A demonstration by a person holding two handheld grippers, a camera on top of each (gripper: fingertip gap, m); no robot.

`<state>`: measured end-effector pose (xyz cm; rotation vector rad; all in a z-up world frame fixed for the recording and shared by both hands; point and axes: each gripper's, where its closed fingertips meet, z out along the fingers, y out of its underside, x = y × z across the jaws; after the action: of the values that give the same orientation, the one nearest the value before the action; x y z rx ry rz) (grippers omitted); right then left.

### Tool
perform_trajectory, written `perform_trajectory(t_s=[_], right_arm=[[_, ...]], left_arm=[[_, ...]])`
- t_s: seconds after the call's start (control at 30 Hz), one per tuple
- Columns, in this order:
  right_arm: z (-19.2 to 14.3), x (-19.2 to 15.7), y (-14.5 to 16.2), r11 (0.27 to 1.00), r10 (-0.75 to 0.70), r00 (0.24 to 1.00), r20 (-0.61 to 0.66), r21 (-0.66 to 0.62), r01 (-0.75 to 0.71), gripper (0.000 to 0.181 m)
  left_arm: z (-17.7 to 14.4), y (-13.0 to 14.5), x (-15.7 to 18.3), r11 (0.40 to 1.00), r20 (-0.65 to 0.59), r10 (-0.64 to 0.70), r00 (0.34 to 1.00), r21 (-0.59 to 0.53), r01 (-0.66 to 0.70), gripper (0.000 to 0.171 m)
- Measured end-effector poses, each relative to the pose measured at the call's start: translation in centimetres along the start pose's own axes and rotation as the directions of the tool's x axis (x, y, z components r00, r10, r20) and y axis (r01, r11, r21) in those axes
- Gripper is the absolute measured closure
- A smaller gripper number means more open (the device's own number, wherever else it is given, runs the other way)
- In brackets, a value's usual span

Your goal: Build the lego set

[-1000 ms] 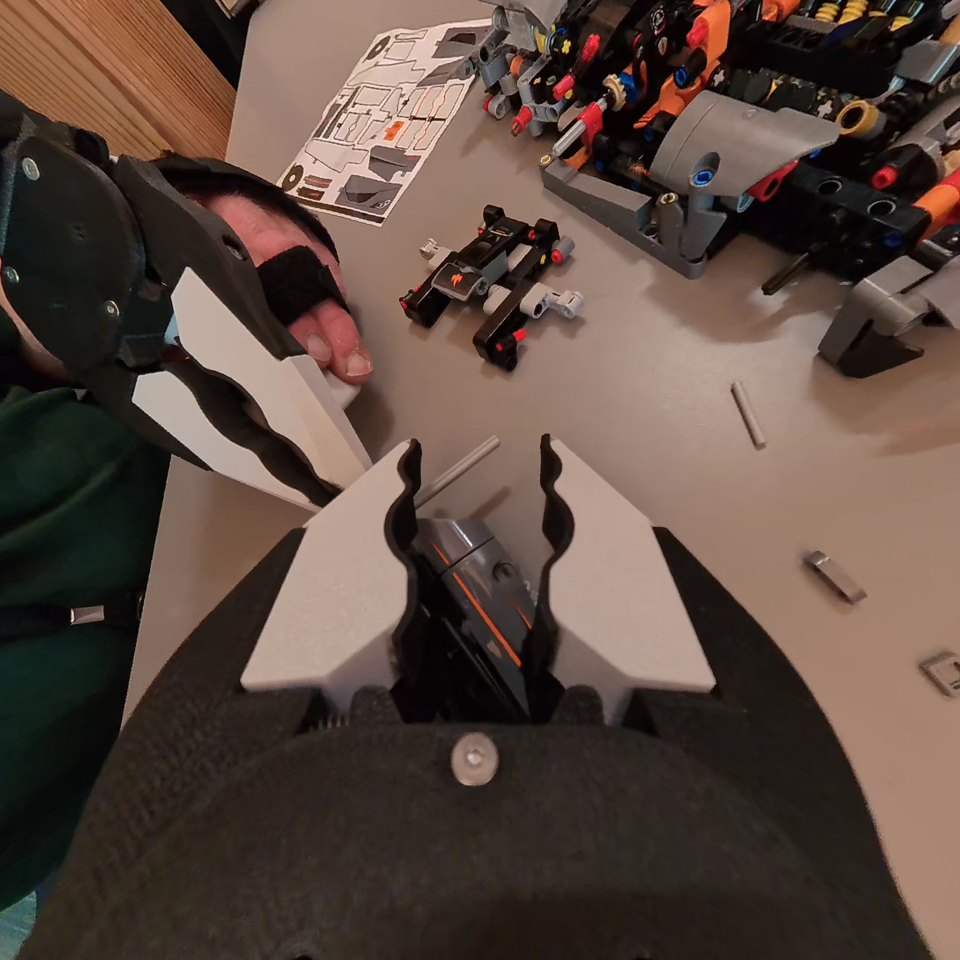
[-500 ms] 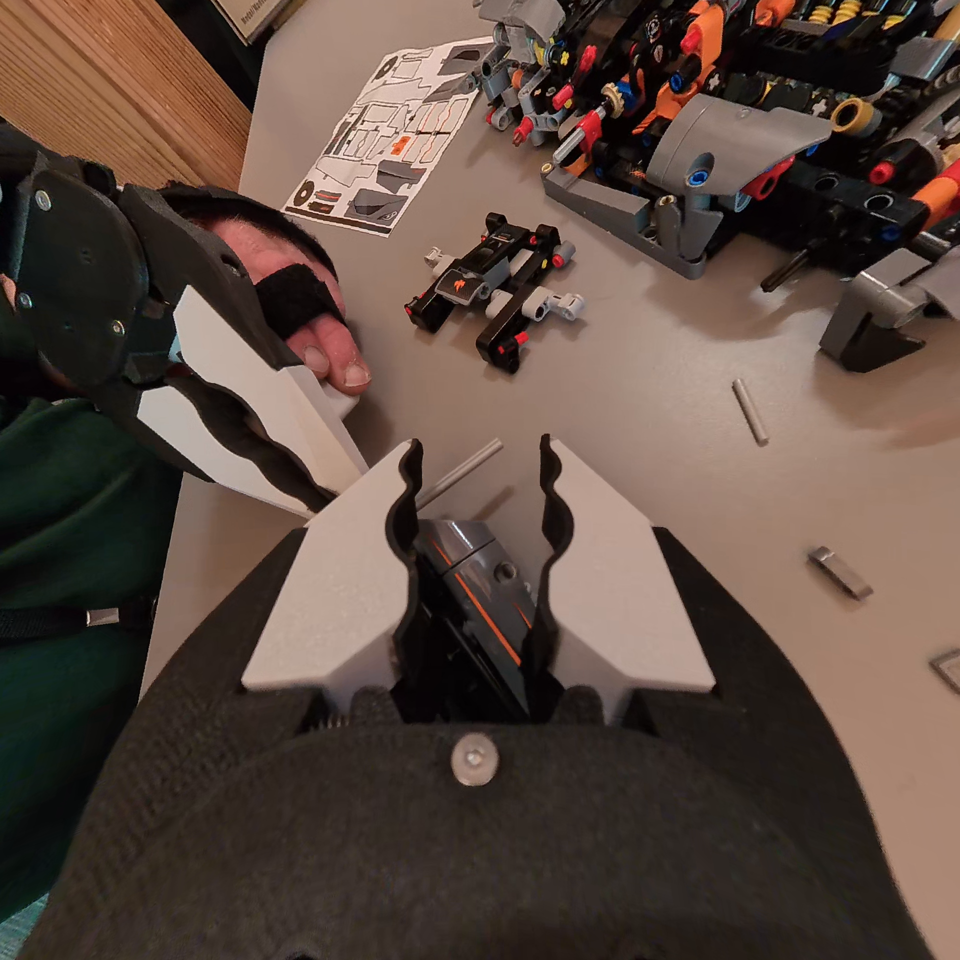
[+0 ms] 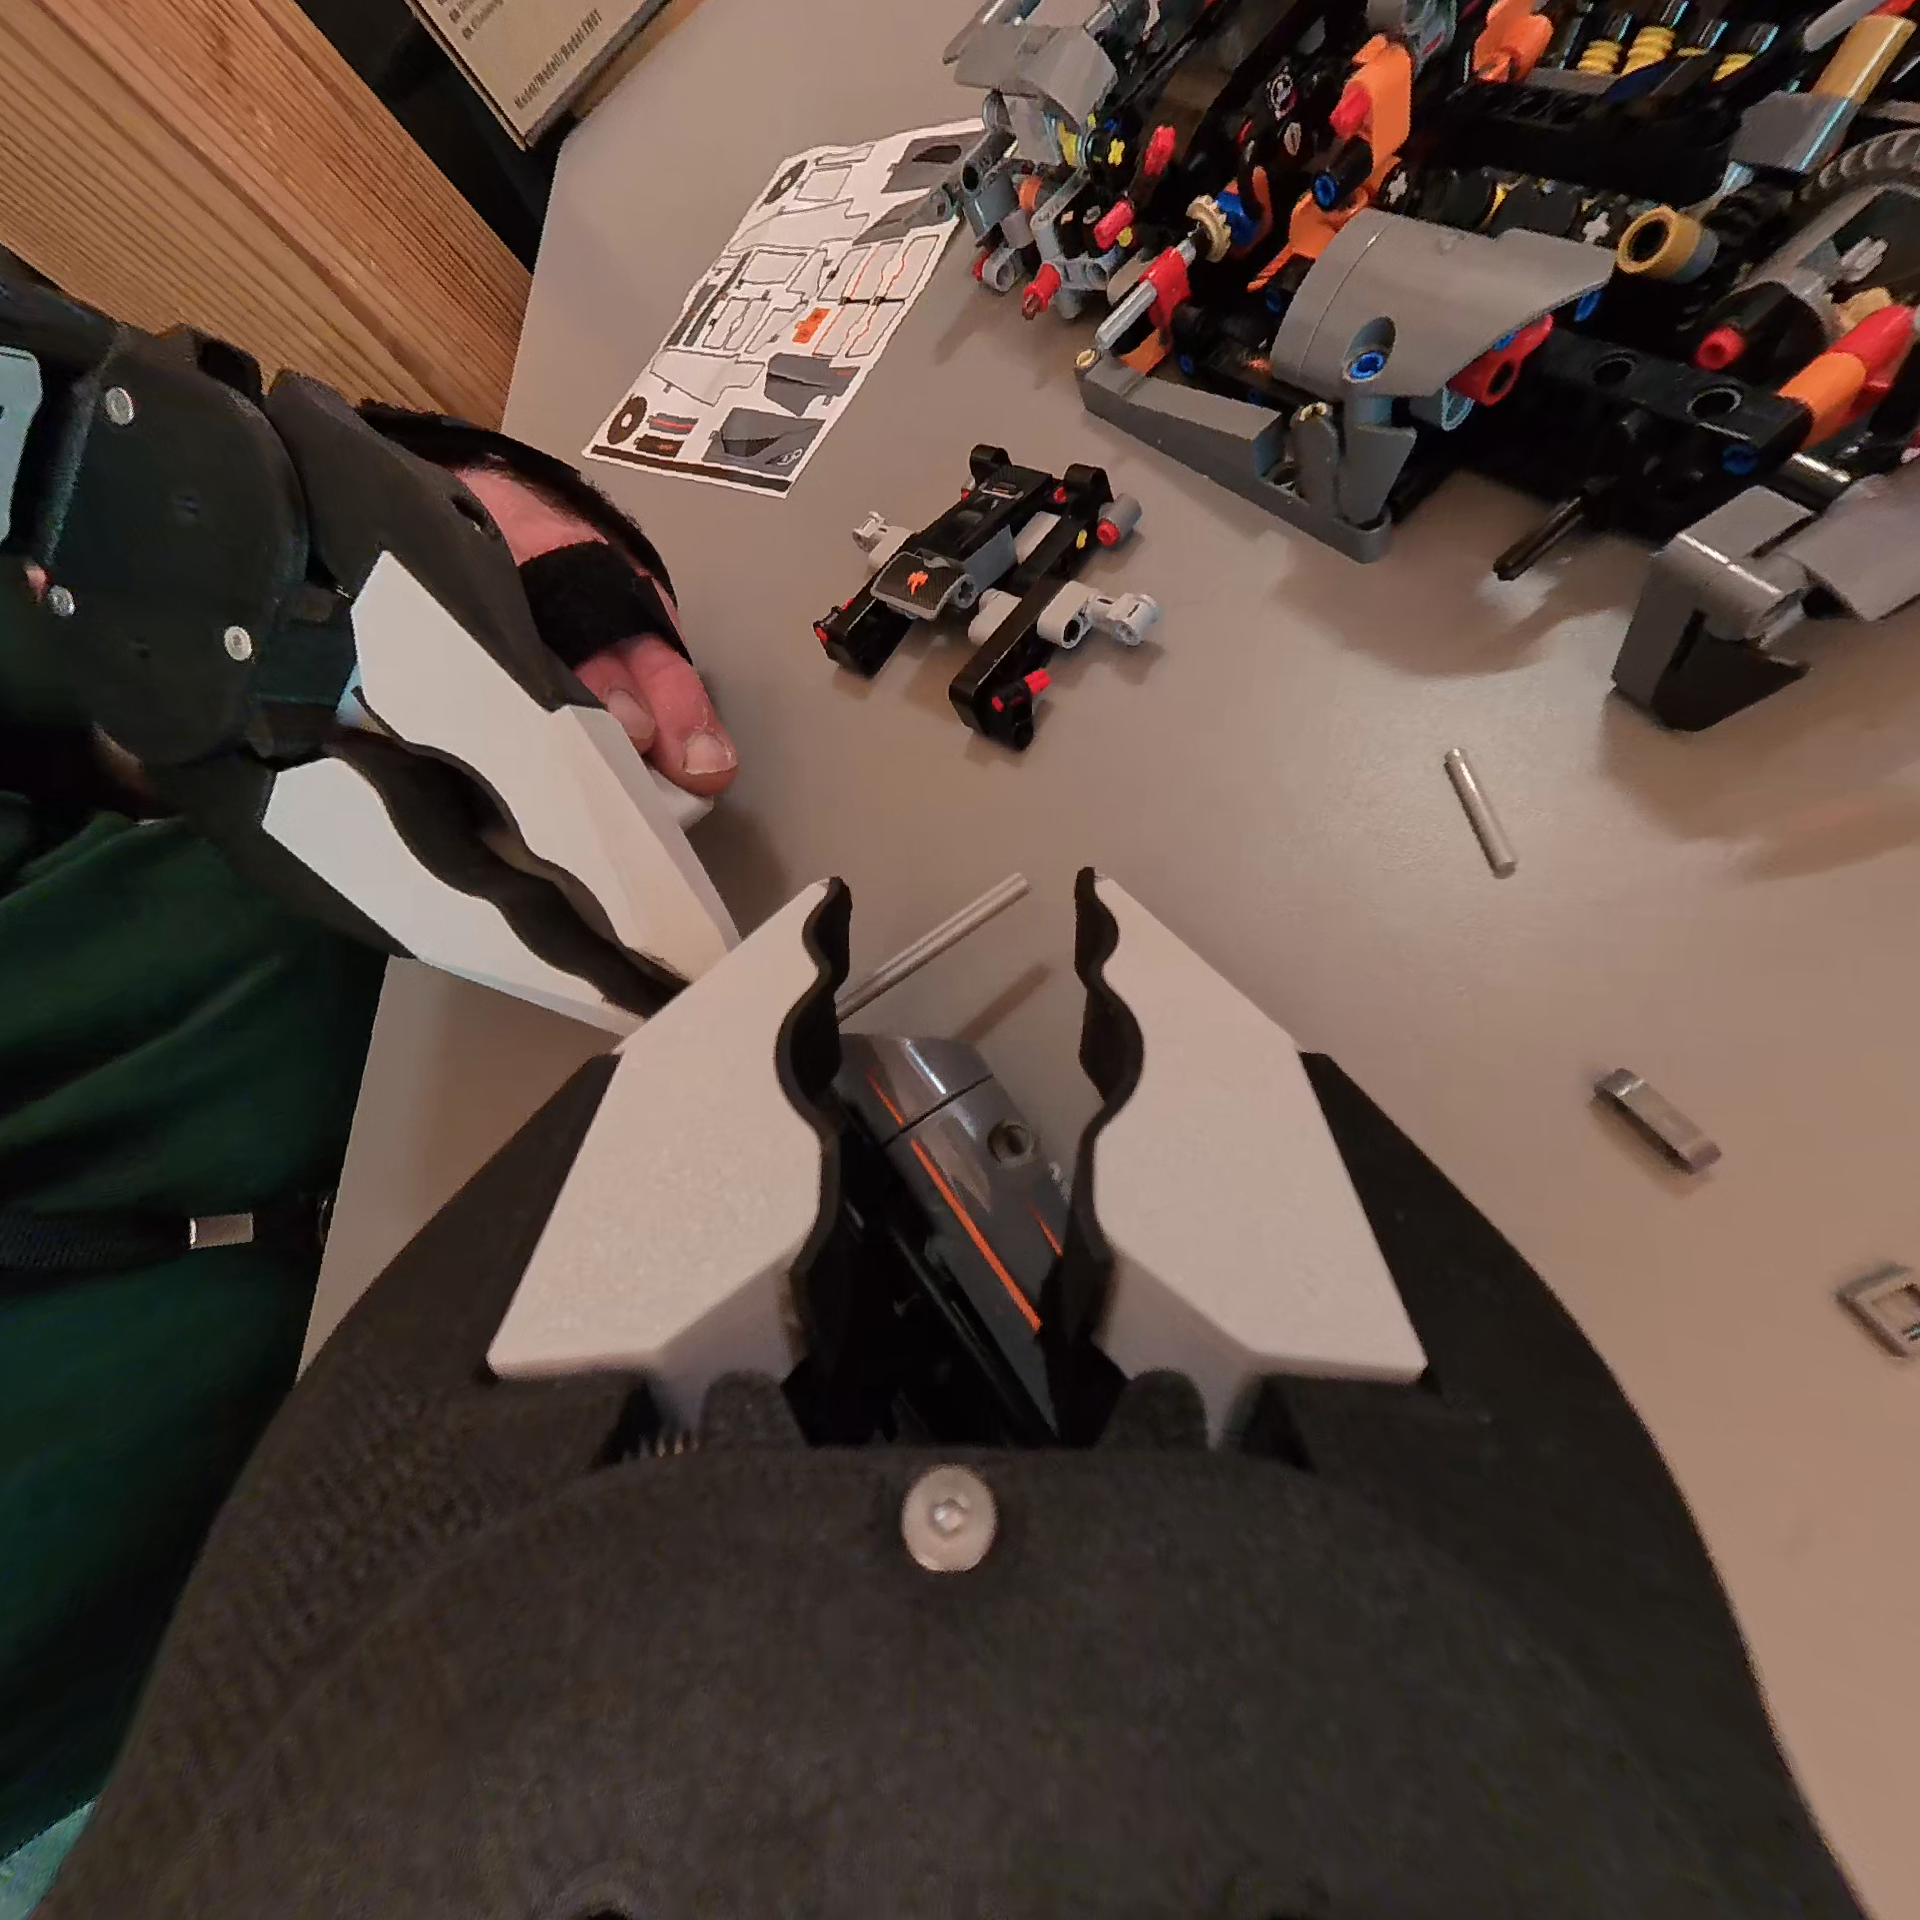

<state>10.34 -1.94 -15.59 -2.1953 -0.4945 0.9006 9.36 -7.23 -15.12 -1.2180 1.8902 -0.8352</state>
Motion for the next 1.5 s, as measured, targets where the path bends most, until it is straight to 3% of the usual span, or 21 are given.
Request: perform_trajectory(t_s=[0.73, 0.97, 1.1, 1.27, 1.5], right_arm=[[-0.1, 0.2, 0.1, 1.000, 0.010, 1.000, -0.004, -0.001, -0.010, 0.139], [-0.4, 0.5, -0.4, 0.997, 0.056, 0.998, 0.021, -0.054, -0.055, 0.130], [-1.0, 0.4, -1.5, 0.995, 0.056, 0.996, 0.074, -0.081, -0.050, 0.142], [-0.8, 0.9, -1.5, 0.986, -0.060, 0.991, 0.120, -0.150, 0.078, 0.173], [-0.1, 1.8, -1.0, 0.956, -0.168, 0.982, 0.088, -0.229, 0.184, 0.181]], left_arm=[[0.3, 0.4, 0.3, 0.997, 0.051, 0.072, 0.996, -0.031, -0.071, 0.168], [0.4, 0.5, 0.2, 0.994, 0.083, 0.102, 0.991, -0.044, -0.099, 0.168], [0.4, 0.4, 0.1, 0.994, 0.097, 0.106, 0.990, -0.043, -0.103, 0.168], [0.3, 0.3, 0.0, 0.993, 0.109, 0.112, 0.988, -0.035, -0.108, 0.168], [0.4, 0.5, 0.0, 0.991, 0.115, 0.130, 0.985, -0.047, -0.125, 0.168]])
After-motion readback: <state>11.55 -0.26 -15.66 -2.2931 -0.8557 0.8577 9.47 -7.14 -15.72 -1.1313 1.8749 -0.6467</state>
